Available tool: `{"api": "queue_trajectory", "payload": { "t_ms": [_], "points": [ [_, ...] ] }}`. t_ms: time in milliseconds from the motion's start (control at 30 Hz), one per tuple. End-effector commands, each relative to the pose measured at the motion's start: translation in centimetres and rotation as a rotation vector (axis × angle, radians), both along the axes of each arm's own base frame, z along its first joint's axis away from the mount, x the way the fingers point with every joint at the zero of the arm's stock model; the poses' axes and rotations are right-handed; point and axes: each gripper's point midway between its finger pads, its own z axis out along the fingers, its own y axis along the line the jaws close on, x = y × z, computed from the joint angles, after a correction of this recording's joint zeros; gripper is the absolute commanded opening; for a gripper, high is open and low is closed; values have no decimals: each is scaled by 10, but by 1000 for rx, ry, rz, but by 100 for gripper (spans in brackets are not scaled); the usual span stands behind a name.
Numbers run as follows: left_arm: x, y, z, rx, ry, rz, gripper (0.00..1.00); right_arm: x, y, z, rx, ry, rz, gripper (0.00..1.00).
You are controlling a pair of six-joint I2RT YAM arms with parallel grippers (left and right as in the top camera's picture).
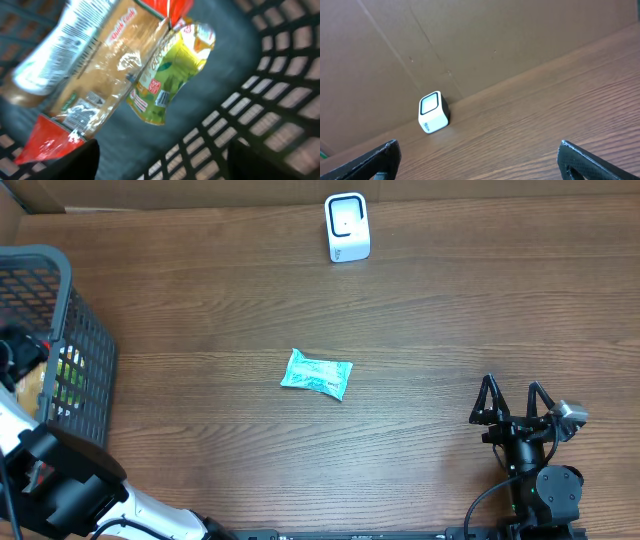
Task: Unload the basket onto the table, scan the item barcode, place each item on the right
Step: 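Grasp the yellow-green tea drink pouch in the basket with left gripper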
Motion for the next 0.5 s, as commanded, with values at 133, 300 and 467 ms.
{"api": "queue_trajectory", "payload": {
  "t_ms": [133,300,467],
  "points": [
    [0,4,-43,32,46,-144,78,0,-2,-2,3,-3,-8,100],
    [6,9,-69,62,25,-157,82,0,-2,-2,3,-3,-8,100],
    [-1,3,-98,52,43,-179,82,0,-2,-2,3,-3,-8,100]
  ]
}}
